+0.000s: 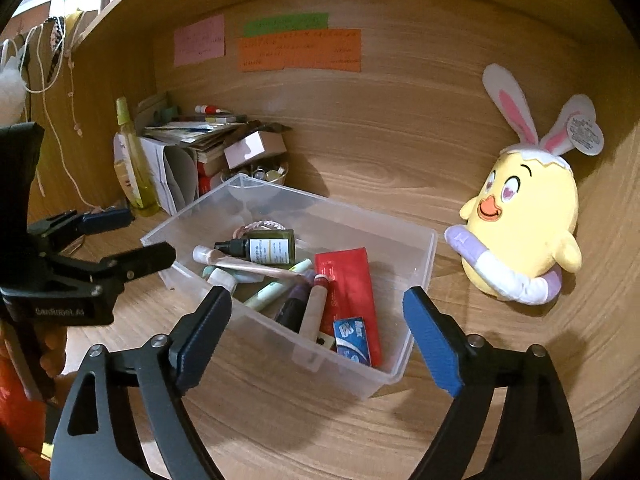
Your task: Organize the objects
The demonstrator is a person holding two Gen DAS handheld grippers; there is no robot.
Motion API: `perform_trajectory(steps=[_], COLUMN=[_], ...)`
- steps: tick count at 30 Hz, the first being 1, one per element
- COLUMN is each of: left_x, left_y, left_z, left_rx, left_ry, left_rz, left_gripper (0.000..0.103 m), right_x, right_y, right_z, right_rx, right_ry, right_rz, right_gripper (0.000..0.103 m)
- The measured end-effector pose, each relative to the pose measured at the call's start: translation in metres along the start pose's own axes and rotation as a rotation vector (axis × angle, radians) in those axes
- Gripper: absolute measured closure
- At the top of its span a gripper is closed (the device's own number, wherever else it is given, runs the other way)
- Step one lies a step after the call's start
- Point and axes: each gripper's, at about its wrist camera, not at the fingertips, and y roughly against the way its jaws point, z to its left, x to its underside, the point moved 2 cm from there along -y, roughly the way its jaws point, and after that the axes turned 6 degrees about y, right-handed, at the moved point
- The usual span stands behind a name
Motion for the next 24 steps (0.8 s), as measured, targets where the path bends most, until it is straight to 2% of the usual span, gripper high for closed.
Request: perform_trajectory(steps=[10,24], left_x=[0.013,0.021], left_y=[0.009,0.005], left_z=[-0.011,-0.008], left_rx=[0.01,0.01], left_ry=[-0.002,0.024], left_rz=[0.004,0.027], left_gripper=[0.004,0.004], right_x=[0.014,0.024], right_y=[0.009,0.019], right_z=[0.004,0.009], right_rx=[0.005,0.005], right_ry=[-0.003,-0.01], right_rz=[0.011,0.014], right_gripper=[0.015,0.015])
